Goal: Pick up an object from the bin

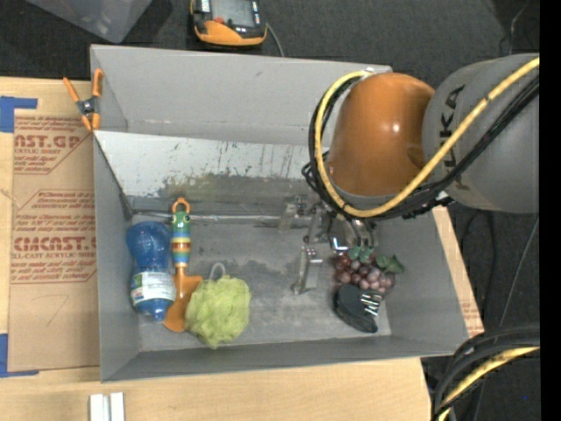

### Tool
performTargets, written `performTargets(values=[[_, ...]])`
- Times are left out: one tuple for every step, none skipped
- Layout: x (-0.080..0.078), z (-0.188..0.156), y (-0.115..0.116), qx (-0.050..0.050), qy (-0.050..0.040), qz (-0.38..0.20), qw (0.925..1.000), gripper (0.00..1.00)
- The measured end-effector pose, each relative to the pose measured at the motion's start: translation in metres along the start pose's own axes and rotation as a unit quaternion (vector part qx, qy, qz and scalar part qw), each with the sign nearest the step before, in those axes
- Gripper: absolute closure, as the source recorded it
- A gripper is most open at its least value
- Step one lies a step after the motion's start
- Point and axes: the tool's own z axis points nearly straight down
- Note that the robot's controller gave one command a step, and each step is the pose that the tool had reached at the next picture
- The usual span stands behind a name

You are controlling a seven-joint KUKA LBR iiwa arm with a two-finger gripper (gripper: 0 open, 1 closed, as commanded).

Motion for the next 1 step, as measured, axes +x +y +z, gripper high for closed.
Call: performTargets(values=[[0.0, 0.0, 0.0, 0.0, 0.0, 0.0, 1.0, 0.0]])
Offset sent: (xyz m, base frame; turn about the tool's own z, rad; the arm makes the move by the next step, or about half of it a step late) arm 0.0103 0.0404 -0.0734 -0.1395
